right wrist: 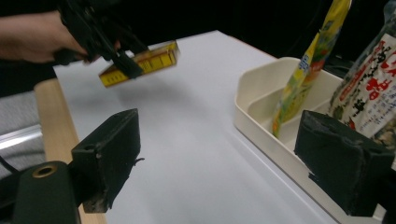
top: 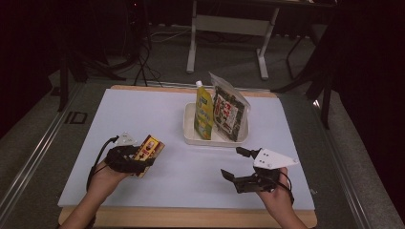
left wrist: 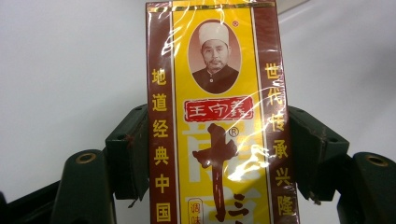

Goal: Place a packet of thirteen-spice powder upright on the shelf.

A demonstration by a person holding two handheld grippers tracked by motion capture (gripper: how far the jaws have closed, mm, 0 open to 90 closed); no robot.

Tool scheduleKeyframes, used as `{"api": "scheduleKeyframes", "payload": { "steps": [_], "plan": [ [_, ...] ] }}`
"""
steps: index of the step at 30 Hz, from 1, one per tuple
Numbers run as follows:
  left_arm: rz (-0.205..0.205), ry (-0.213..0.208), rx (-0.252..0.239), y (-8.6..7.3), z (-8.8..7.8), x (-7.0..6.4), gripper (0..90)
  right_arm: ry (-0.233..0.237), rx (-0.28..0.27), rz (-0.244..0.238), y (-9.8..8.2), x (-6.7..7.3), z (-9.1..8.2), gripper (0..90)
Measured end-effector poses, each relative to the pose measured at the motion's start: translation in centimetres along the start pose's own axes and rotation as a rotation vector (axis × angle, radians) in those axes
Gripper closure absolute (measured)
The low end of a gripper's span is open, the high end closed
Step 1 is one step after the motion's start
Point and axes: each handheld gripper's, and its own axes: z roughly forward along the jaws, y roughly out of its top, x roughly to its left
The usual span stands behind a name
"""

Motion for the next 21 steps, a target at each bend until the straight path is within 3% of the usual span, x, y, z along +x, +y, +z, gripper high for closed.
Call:
{"api": "scheduleKeyframes", "payload": {
  "steps": [6, 9, 10, 14, 16, 21],
  "plan": [
    [0.074, -0.040, -0.067, 0.4, 0.3, -1.9, 31.6, -0.037, 0.009, -0.009, 0.1, 0.0, 0.1, 13.6],
    [0.091, -0.052, -0.077, 0.6, 0.4, -2.5, 31.6, -0.067, 0.009, -0.024, 0.1, 0.1, 0.3, 13.7],
    [0.101, -0.077, -0.098, 0.8, 0.5, -3.2, 31.6, -0.073, 0.003, -0.016, 0.1, 0.1, 0.5, 13.7],
    [0.120, -0.103, -0.118, 0.9, 0.6, -3.8, 31.6, -0.071, 0.006, 0.003, 0.2, 0.2, 0.8, 13.8],
    [0.156, -0.129, -0.162, 0.8, 0.7, -4.5, 31.6, -0.057, 0.004, 0.010, 0.5, 0.5, 1.1, 13.8],
    [0.171, -0.161, -0.193, 0.8, 0.9, -5.3, 31.6, -0.039, -0.007, 0.048, 1.0, 0.9, 1.3, 13.9]
  ]
}}
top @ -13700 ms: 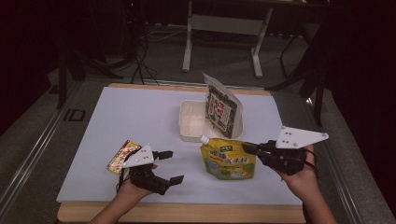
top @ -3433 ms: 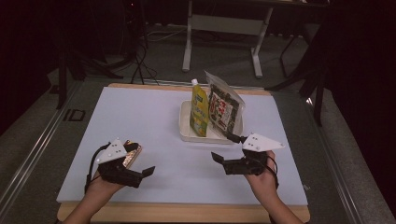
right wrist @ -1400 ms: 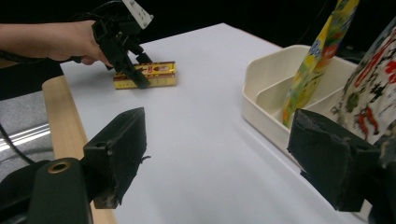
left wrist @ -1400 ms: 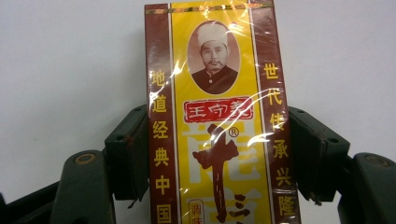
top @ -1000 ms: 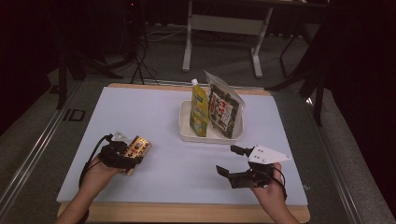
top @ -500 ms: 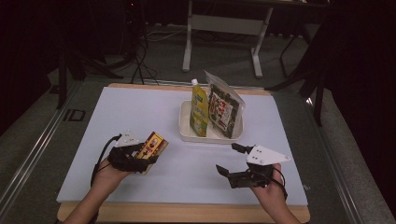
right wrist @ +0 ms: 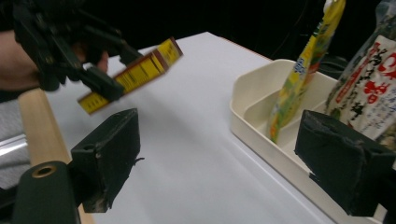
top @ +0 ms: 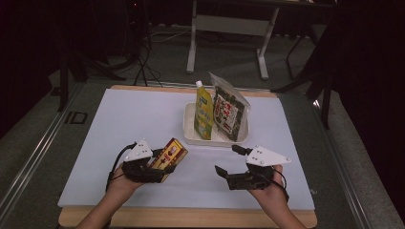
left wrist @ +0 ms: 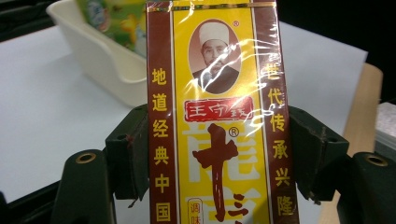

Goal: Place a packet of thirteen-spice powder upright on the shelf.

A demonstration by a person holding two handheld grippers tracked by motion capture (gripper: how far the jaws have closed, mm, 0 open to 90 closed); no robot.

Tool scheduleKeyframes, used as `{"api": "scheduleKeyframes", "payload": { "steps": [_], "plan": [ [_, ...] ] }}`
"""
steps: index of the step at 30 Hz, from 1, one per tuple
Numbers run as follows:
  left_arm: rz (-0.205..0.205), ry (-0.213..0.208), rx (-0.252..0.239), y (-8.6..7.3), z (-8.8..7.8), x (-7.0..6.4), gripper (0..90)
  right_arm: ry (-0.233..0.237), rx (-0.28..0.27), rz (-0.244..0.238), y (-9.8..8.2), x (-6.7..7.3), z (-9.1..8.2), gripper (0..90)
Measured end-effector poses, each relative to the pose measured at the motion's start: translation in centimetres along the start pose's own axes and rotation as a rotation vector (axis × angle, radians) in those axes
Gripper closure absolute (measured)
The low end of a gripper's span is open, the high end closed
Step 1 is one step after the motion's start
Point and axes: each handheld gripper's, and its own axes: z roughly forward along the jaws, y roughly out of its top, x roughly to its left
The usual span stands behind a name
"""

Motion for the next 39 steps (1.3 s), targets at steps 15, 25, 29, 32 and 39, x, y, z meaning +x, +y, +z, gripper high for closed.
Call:
{"api": "scheduleKeyframes", "payload": {
  "steps": [15, 25, 29, 32, 39],
  "plan": [
    [0.047, -0.022, -0.147, -0.1, 0.6, -1.6, 31.6, 0.079, -0.088, 0.102, 1.9, 1.7, 1.0, 14.5],
    [0.066, -0.061, -0.234, -0.1, 1.4, -2.5, 31.7, 0.074, -0.100, 0.125, 2.5, 2.5, 1.9, 20.0],
    [0.081, -0.058, -0.262, -0.1, 1.5, -2.8, 31.6, 0.067, -0.085, 0.139, 2.6, 2.8, 2.2, 22.6],
    [0.078, -0.039, -0.287, -0.2, 1.6, -2.9, 31.6, 0.051, -0.079, 0.156, 2.6, 2.8, 2.5, 24.4],
    [0.095, -0.017, -0.306, -0.4, 1.8, -3.3, 31.6, 0.047, -0.059, 0.186, 2.5, 2.8, 3.4, 27.3]
  ]
}}
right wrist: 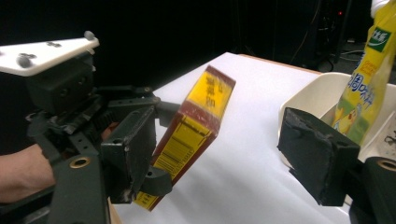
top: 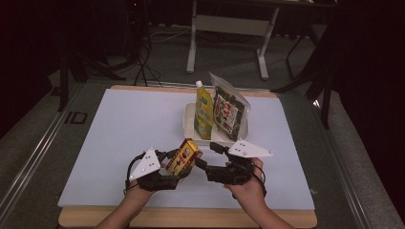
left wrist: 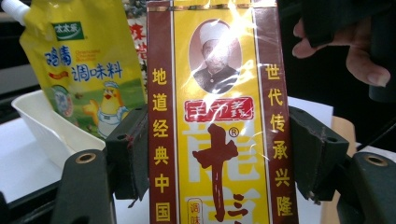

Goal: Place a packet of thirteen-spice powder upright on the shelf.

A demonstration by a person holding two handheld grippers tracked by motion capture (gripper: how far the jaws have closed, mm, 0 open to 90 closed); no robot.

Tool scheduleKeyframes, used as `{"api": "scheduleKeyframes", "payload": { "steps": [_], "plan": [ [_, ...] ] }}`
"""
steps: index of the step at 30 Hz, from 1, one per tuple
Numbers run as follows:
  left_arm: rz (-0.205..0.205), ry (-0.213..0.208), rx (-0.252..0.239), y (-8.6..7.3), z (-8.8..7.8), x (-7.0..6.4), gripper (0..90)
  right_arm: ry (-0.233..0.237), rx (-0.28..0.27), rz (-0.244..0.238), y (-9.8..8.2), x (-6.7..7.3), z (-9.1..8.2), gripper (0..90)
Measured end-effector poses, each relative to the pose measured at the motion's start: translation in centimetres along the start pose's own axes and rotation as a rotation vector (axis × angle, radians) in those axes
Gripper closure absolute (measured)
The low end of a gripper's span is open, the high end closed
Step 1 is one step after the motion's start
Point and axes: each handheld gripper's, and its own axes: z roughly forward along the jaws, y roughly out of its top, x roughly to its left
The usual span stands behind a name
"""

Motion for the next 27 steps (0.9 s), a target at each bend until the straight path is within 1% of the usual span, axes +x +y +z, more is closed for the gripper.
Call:
{"api": "scheduleKeyframes", "payload": {
  "steps": [1, 2, 3, 5, 6, 7, 8, 9, 10, 12, 13, 14, 15, 18, 20, 21, 22, 23, 24, 25, 26, 27],
  "plan": [
    [0.001, -0.004, -0.001, 0.0, 0.0, 0.0, 31.6, 0.000, 0.001, -0.001, 0.0, 0.0, 0.1, 28.0],
    [0.004, 0.002, -0.004, -0.1, 0.0, 0.0, 31.6, 0.008, 0.009, 0.008, -0.1, 0.1, 0.4, 29.0],
    [0.005, 0.010, -0.018, -0.1, 0.0, -0.1, 31.6, 0.011, 0.008, 0.013, -0.1, 0.2, 0.5, 29.8],
    [0.014, 0.010, -0.027, -0.2, 0.0, -0.1, 31.6, 0.020, 0.010, 0.019, -0.1, 0.4, 0.9, 32.3],
    [0.026, 0.022, -0.046, -0.2, -0.1, -0.3, 31.6, 0.022, 0.009, 0.020, -0.1, 0.5, 1.0, 33.9],
    [0.032, 0.018, -0.058, -0.2, -0.1, -0.3, 31.5, 0.027, 0.012, 0.022, -0.1, 0.6, 1.1, 39.8],
    [0.041, 0.016, -0.053, -0.1, -0.1, -0.4, 31.5, 0.028, 0.015, 0.023, 0.0, 0.8, 1.2, 41.5],
    [0.051, 0.023, -0.061, -0.1, -0.1, -0.5, 31.5, 0.028, 0.010, 0.021, 0.0, 1.0, 1.3, 42.8],
    [0.058, 0.012, -0.068, 0.0, -0.2, -0.6, 31.5, 0.029, 0.004, 0.018, 0.1, 1.1, 1.3, 45.0],
    [0.076, 0.026, -0.067, 0.0, -0.2, -0.7, 31.4, 0.033, -0.009, 0.027, 0.3, 1.4, 1.3, 51.2],
    [0.076, 0.017, -0.074, 0.0, -0.3, -0.7, 31.4, 0.032, -0.012, 0.029, 0.4, 1.4, 1.3, 53.0],
    [0.078, 0.020, -0.075, 0.0, -0.3, -0.8, 31.3, 0.038, -0.016, 0.035, 0.5, 1.5, 1.2, 54.2],
    [0.080, 0.025, -0.081, -0.1, -0.3, -0.8, 31.3, 0.034, -0.014, 0.037, 0.5, 1.5, 1.2, 55.2],
    [0.081, 0.026, -0.094, -0.1, -0.3, -0.8, 31.1, 0.053, -0.014, 0.075, 0.7, 1.4, 1.2, 57.3],
    [0.087, 0.038, -0.093, -0.1, -0.2, -0.9, 30.9, 0.059, -0.010, 0.106, 0.7, 1.5, 1.2, 59.8],
    [0.081, 0.043, -0.091, -0.1, -0.2, -0.8, 30.8, 0.058, -0.005, 0.115, 0.8, 1.5, 1.2, 60.7],
    [0.086, 0.059, -0.088, -0.2, -0.1, -0.9, 30.8, 0.054, 0.001, 0.122, 0.9, 1.6, 1.3, 62.6],
    [0.093, 0.074, -0.079, -0.2, 0.0, -1.1, 30.1, 0.049, 0.006, 0.124, 0.9, 1.8, 1.4, 64.6],
    [0.091, 0.083, -0.069, -0.2, 0.1, -1.1, 28.6, 0.047, 0.013, 0.121, 1.0, 2.0, 1.4, 67.2],
    [0.085, 0.085, -0.067, -0.2, 0.2, -1.1, 28.1, 0.040, 0.018, 0.115, 1.0, 2.2, 1.5, 67.6],
    [0.081, 0.088, -0.066, -0.2, 0.2, -1.1, 27.8, 0.029, 0.019, 0.099, 1.1, 2.5, 1.5, 67.7],
    [0.081, 0.088, -0.066, -0.2, 0.2, -1.1, 27.4, 0.029, 0.019, 0.099, 1.1, 2.5, 1.5, 67.7]
  ]
}}
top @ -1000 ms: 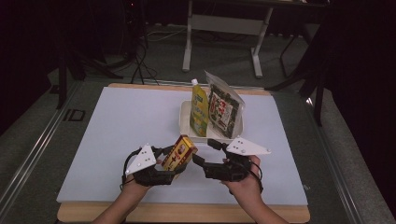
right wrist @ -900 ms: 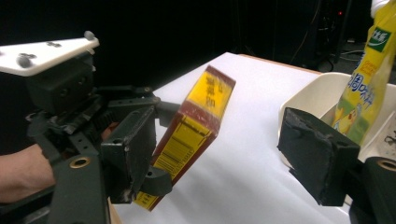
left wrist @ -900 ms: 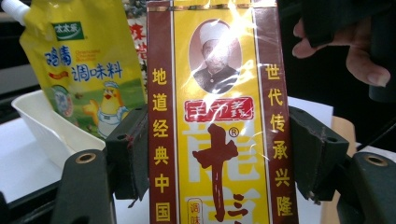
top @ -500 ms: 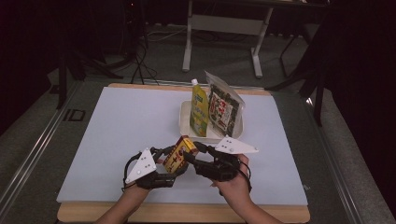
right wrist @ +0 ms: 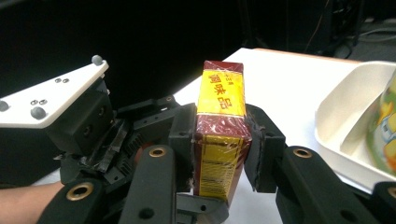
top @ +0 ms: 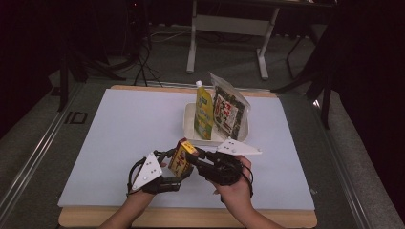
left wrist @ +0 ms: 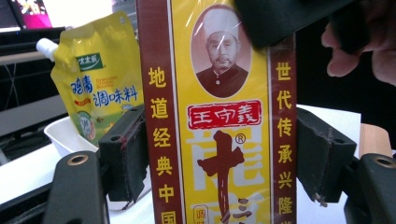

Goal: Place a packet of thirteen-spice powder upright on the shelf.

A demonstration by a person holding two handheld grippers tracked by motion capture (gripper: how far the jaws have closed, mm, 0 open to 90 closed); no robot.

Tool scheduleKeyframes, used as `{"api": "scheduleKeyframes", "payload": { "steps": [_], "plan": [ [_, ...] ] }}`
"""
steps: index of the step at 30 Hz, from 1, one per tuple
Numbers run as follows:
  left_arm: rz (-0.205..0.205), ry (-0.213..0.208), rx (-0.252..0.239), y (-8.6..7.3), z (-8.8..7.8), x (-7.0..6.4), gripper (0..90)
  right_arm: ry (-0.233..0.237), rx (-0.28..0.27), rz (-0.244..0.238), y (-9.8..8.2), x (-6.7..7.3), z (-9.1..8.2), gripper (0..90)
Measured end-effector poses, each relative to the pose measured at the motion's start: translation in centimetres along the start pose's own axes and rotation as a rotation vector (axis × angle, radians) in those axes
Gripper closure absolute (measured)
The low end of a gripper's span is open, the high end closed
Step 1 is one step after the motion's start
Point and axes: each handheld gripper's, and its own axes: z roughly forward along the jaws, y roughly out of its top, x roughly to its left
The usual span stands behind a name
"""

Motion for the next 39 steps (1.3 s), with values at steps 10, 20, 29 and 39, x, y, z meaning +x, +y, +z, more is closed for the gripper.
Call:
{"api": "scheduleKeyframes", "payload": {
  "steps": [10, 20, 29, 39],
  "plan": [
    [-0.074, 0.045, 0.037, 0.3, -0.2, 1.0, 12.9, -0.061, -0.010, -0.055, 0.6, 0.4, 0.3, 67.8],
    [-0.097, 0.114, 0.074, 0.2, -1.4, 2.2, 4.0, -0.143, -0.050, -0.090, 1.5, 0.0, 1.0, 67.8],
    [-0.117, 0.123, 0.107, -0.4, -3.3, 2.3, 2.9, -0.262, -0.092, -0.118, 2.7, -1.5, 2.2, 67.8],
    [-0.138, 0.167, 0.119, -1.5, -4.5, 2.6, 2.9, -0.401, -0.109, -0.132, 3.8, -3.6, 5.0, 67.8]
  ]
}}
